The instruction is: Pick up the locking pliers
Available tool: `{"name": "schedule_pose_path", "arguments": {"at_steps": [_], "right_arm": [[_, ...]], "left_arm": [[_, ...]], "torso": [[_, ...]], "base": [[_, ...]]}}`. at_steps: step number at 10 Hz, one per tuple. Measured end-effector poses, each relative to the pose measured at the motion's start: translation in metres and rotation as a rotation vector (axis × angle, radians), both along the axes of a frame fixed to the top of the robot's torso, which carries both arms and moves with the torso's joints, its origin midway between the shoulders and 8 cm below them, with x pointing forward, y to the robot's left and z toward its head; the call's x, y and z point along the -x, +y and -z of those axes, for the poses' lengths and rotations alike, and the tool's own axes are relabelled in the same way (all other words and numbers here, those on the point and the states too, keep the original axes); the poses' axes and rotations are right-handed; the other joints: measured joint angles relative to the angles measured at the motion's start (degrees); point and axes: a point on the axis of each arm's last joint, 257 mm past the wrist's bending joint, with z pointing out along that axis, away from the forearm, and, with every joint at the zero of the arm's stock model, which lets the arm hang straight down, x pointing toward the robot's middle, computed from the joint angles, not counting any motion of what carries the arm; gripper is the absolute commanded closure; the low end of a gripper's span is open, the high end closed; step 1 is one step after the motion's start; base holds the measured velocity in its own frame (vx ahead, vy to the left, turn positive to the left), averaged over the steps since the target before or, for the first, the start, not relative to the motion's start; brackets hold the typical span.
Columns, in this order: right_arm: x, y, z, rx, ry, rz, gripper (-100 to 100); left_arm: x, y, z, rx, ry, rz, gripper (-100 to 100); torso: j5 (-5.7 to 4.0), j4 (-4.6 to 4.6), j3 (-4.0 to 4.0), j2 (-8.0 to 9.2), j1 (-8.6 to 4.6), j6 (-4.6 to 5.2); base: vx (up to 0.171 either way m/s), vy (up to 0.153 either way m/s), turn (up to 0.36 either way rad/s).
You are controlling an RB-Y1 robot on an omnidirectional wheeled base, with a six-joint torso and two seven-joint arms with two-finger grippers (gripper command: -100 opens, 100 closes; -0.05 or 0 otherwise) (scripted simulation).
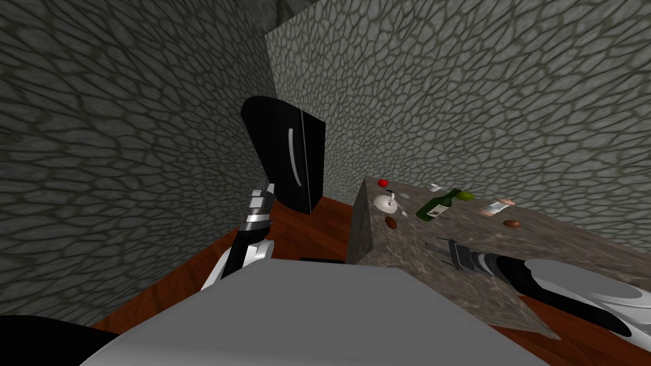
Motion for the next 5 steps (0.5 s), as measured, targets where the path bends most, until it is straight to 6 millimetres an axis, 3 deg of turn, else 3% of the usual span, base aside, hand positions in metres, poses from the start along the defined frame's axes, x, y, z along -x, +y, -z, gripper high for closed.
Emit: {"name": "schedule_pose_path", "arguments": {"at_steps": [1,2,3,5], "right_arm": [[0.006,-0.008,0.0,0.015,0.016,-0.001,-100],[0.007,-0.008,0.0,0.016,0.019,-0.003,0],[0.007,-0.008,0.0,0.016,0.018,-0.002,-100],[0.016,-0.007,0.015,0.014,0.021,0.013,-100]], "left_arm": [[0.0,0.0,0.0,0.0,0.0,0.0,0],[0.0,0.0,0.0,0.0,0.0,0.0,0],[0.0,0.0,0.0,0.0,0.0,0.0,0],[0.0,0.0,0.0,0.0,0.0,0.0,0]], "torso": [[0.0,0.0,0.01,0.02,0.0,0.0],[0.0,0.02,0.04,0.08,0.03,0.01],[0.01,0.03,0.07,0.13,0.05,0.01],[-0.04,-0.01,-0.02,-0.03,-0.12,-0.01]], "base": [[0.015,-0.006,0.006],[0.0,0.0,0.0],[0.035,-0.024,0.088],[0.042,-0.035,0.067]]}}
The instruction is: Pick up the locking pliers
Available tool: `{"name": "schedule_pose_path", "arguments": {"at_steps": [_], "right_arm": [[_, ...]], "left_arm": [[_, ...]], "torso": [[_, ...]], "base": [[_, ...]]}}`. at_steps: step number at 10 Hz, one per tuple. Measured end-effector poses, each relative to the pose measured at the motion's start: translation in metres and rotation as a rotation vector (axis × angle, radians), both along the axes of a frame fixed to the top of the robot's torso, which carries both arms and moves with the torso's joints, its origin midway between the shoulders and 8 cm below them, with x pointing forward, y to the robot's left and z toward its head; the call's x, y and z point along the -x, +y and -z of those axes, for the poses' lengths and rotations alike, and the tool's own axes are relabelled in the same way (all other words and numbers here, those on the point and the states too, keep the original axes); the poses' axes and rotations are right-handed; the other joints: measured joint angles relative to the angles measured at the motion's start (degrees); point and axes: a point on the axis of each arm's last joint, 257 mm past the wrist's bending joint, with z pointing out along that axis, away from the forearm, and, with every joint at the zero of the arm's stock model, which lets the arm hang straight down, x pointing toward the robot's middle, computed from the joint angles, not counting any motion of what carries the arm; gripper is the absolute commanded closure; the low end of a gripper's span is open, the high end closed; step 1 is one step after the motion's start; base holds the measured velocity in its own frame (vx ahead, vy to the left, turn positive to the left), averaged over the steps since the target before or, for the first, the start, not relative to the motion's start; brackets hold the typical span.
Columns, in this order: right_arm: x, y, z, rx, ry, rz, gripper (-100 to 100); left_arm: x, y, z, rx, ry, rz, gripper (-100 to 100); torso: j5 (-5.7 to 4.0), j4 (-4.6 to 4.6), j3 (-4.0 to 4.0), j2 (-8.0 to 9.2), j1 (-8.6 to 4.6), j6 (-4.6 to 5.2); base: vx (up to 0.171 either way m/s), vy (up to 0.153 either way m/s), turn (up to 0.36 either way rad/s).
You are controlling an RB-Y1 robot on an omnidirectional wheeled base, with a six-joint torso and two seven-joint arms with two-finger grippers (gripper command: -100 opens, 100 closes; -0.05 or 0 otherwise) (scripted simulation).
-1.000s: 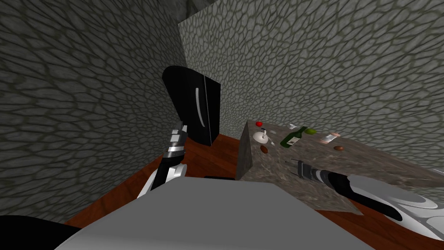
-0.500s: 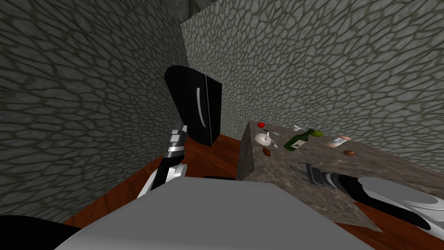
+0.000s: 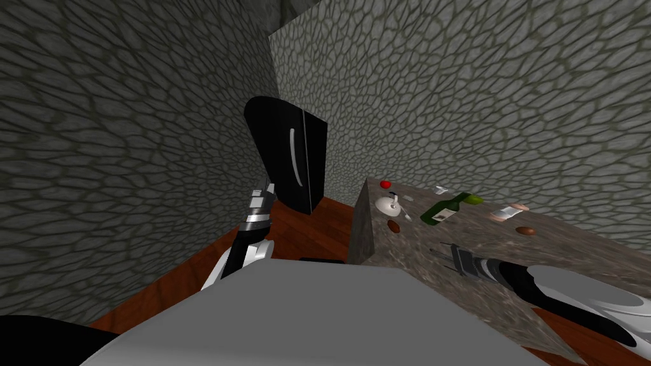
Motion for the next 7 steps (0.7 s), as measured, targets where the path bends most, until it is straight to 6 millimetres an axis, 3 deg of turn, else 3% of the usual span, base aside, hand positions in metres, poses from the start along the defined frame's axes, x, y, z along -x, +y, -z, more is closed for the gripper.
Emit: {"name": "schedule_pose_path", "arguments": {"at_steps": [1,5,6,7], "right_arm": [[0.0004,-0.0003,0.0006,0.002,0.0,0.0,100],[0.0004,-0.0003,0.0005,0.002,0.0,0.0,100],[0.0003,-0.0003,0.0005,0.002,0.0,0.0,0],[0.0003,-0.0003,0.0005,0.002,0.0,0.0,100]], "left_arm": [[0.0,0.0,0.0,0.0,0.0,0.0,0],[0.0,0.0,0.0,0.0,0.0,0.0,0],[0.0,0.0,0.0,0.0,0.0,0.0,0],[0.0,0.0,0.0,0.0,0.0,0.0,0]], "torso": [[0.02,0.01,0.03,0.07,0.07,0.02],[0.03,0.05,0.11,0.18,0.16,0.03],[0.04,0.05,0.11,0.19,0.16,0.03],[0.04,0.05,0.11,0.19,0.16,0.03]], "base": [[0.0,0.0,0.0],[0.0,0.0,0.0],[0.0,0.0,0.0],[-0.033,0.033,-0.108]]}}
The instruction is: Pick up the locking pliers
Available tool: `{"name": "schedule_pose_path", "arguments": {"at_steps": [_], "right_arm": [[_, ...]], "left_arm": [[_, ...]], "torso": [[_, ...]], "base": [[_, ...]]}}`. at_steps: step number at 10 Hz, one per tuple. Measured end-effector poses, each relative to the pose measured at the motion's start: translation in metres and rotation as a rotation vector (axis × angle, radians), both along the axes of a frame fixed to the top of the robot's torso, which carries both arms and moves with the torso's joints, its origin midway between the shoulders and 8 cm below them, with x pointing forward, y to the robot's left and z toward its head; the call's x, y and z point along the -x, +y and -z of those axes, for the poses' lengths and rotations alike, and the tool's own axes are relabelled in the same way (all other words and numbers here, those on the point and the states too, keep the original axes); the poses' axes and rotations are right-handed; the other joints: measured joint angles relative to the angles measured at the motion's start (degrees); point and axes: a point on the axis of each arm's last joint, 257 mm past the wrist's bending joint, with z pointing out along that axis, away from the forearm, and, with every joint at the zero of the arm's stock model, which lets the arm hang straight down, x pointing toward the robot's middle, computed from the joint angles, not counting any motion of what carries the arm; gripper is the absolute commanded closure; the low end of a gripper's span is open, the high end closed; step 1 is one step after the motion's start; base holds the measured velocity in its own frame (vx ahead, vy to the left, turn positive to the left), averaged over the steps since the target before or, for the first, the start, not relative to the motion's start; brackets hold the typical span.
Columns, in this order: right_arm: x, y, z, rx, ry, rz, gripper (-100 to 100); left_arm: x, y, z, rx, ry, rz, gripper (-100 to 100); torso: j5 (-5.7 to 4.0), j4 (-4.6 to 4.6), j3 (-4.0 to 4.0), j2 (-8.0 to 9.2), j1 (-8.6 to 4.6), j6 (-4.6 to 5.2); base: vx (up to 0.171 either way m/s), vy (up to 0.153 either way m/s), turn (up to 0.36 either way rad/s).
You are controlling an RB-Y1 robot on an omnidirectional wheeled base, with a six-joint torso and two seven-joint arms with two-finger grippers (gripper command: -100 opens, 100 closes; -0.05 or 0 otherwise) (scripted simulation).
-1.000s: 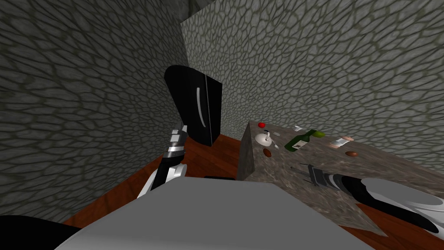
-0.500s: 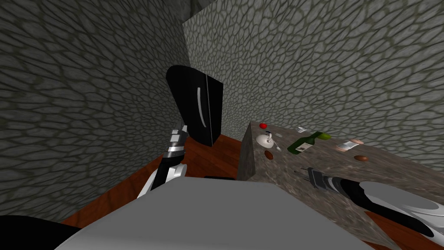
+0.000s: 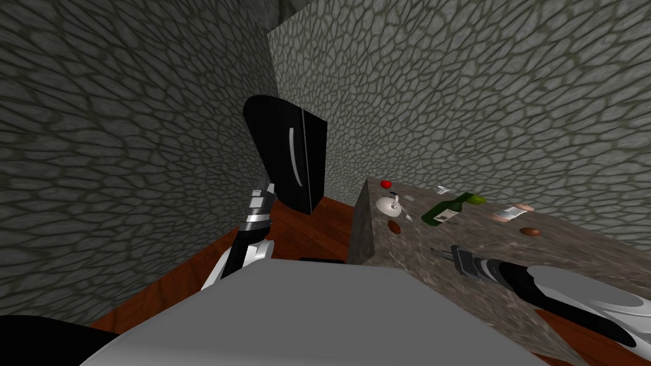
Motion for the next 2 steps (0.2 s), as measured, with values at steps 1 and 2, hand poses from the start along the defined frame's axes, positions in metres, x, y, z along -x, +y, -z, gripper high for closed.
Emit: {"name": "schedule_pose_path", "arguments": {"at_steps": [1,2], "right_arm": [[-0.006,-0.0018,-0.0069,0.002,-0.003,-0.006,100],[-0.0064,-0.002,-0.0079,0.002,-0.002,-0.007,0]], "left_arm": [[0.0,0.0,0.0,0.0,0.0,0.0,0],[0.0,0.0,0.0,0.0,0.0,0.0,0]], "torso": [[0.06,0.02,0.06,0.11,0.12,0.06],[0.02,0.02,0.07,0.11,0.1,0.02]], "base": [[-0.02,0.021,-0.034],[0.0,0.0,0.0]]}}
